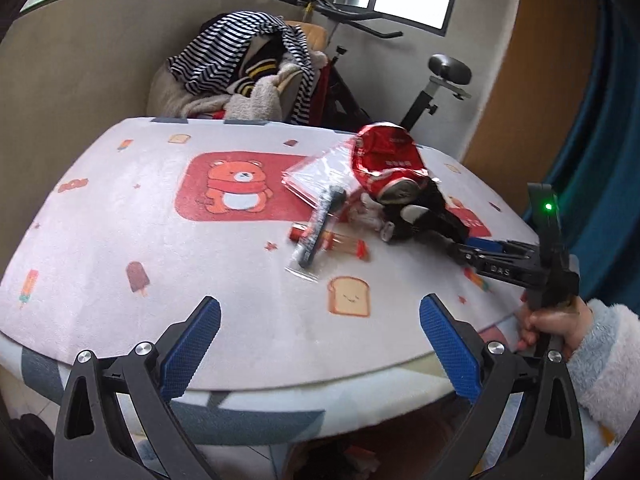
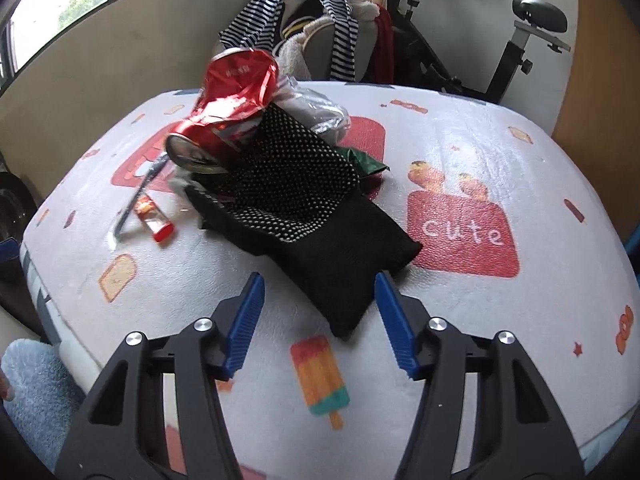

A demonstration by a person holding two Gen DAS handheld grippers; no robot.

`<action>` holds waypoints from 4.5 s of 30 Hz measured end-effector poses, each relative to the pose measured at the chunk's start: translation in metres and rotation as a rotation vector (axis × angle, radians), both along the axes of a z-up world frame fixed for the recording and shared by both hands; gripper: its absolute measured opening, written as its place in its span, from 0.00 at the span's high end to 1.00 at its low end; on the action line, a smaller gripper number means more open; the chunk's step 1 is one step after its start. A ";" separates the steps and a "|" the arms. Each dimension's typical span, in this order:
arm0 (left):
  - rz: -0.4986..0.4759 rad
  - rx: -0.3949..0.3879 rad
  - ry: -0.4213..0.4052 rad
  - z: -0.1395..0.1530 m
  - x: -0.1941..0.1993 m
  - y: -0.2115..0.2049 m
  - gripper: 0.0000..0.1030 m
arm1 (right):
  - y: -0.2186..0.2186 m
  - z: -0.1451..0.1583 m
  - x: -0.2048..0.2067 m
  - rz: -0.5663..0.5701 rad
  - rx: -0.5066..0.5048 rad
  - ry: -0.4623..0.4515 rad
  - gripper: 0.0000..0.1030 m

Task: Collect trash
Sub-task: 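Grasp the black polka-dot glove with the right gripper while the left grasps the plastic-wrapped spoon, then carry the glove over the pot and open the right gripper, then lower the plastic-wrapped spoon into the pot and open the left gripper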

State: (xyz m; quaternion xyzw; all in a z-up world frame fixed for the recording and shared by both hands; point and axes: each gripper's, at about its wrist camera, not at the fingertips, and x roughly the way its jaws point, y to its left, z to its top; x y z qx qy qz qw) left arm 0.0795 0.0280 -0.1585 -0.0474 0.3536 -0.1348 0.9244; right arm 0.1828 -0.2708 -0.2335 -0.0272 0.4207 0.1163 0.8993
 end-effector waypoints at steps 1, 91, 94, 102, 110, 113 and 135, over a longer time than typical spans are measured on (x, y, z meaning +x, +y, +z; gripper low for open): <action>0.006 0.001 0.006 -0.001 0.005 0.001 0.06 | 0.002 -0.001 0.000 -0.005 0.002 -0.002 0.53; -0.225 -0.124 0.026 0.004 -0.124 0.017 0.85 | 0.037 0.071 -0.168 0.396 0.200 -0.006 0.90; -0.219 -0.126 0.033 -0.002 -0.125 0.019 0.85 | 0.046 0.056 -0.172 0.411 0.148 0.034 0.90; -0.209 -0.147 0.039 -0.005 -0.126 0.023 0.85 | 0.060 0.029 -0.173 0.400 0.073 0.140 0.90; -0.194 -0.152 0.038 -0.006 -0.126 0.024 0.85 | 0.070 0.003 -0.162 0.383 -0.026 0.278 0.81; -0.195 -0.153 0.037 -0.006 -0.128 0.024 0.85 | 0.075 -0.003 -0.161 0.378 -0.065 0.313 0.68; -0.260 -0.110 0.124 -0.041 -0.120 -0.006 0.84 | 0.021 0.054 -0.159 0.320 0.047 -0.064 0.12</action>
